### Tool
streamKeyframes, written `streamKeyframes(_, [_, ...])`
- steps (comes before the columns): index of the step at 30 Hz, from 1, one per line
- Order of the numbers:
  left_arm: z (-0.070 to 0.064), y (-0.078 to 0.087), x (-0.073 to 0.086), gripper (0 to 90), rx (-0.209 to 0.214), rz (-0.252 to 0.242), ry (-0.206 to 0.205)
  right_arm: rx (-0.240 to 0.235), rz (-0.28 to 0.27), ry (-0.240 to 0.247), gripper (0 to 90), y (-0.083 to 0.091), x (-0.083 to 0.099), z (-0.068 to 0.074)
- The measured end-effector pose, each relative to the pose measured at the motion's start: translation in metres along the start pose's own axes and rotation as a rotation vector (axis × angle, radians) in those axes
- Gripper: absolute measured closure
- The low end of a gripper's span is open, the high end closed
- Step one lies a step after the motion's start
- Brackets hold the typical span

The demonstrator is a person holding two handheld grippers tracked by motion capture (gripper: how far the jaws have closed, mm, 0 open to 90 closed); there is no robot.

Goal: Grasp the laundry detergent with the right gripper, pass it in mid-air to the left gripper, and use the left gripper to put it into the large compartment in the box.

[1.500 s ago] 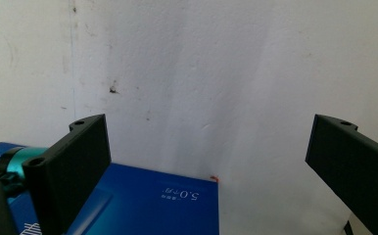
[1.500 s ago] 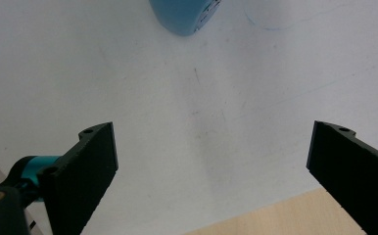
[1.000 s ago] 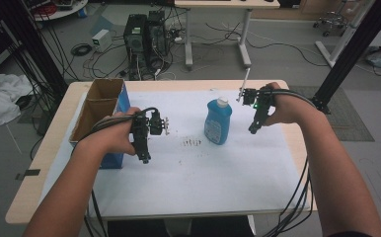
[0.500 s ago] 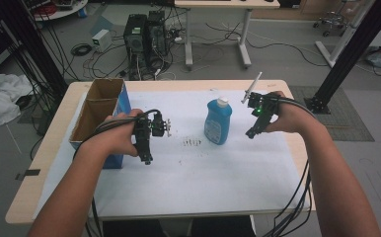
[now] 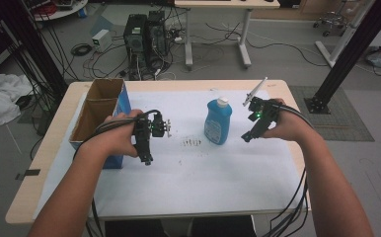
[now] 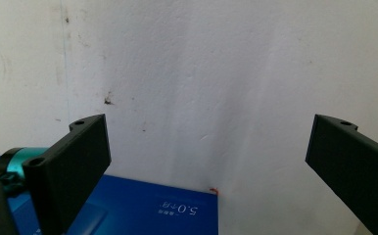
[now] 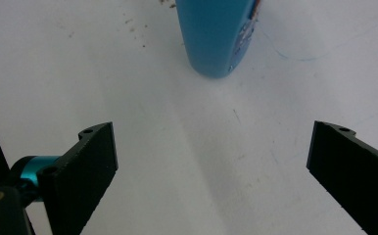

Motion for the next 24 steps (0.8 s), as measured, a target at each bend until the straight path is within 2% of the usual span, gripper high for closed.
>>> streamKeyframes(4, [0.000, 0.000, 0.001, 2.9, 0.000, 0.000, -0.001, -0.026, -0.063, -0.029, 3.8, -0.004, 0.000, 0.003])
streamKeyframes(6, [0.000, -0.001, 0.002, 2.9, -0.001, -0.003, -0.002, -0.024, -0.092, -0.043, 3.8, -0.006, 0.000, 0.003])
streamKeyframes(9, [0.000, -0.001, 0.003, 2.9, 0.001, -0.003, 0.001, -0.022, -0.106, -0.046, 3.8, -0.007, 0.001, 0.003])
streamKeyframes(11, [0.001, -0.002, 0.004, 2.9, 0.003, -0.002, 0.003, -0.028, -0.142, -0.072, 3.7, -0.011, 0.002, 0.004])
streamKeyframes(16, [0.002, -0.002, 0.005, 2.9, 0.002, -0.003, 0.005, -0.032, -0.160, -0.101, 3.7, -0.019, 0.003, 0.004])
streamKeyframes(17, [0.002, -0.002, 0.004, 2.9, 0.000, -0.011, 0.006, -0.030, -0.174, -0.124, 3.7, -0.024, 0.001, 0.004])
streamKeyframes(22, [0.002, -0.002, 0.004, 2.9, 0.001, -0.008, 0.002, -0.017, -0.181, -0.157, 3.7, -0.028, -0.001, 0.004])
streamKeyframes(23, [0.002, -0.002, 0.004, 2.9, 0.001, -0.008, 0.002, -0.019, -0.188, -0.170, 3.7, -0.029, -0.001, 0.004])
streamKeyframes(24, [0.001, -0.003, 0.006, 2.9, 0.000, -0.014, 0.004, -0.017, -0.201, -0.204, 3.7, -0.032, -0.001, 0.005])
Point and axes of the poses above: each handheld gripper's, and its own axes: y roughly backward along the jaws, x roughly out of its underside, z roughly to its left, the point moved 3 cm from there along -y, roughly forward along the jaws, and after that the axes turned 9 degrees about x, right-handed, at the moved point
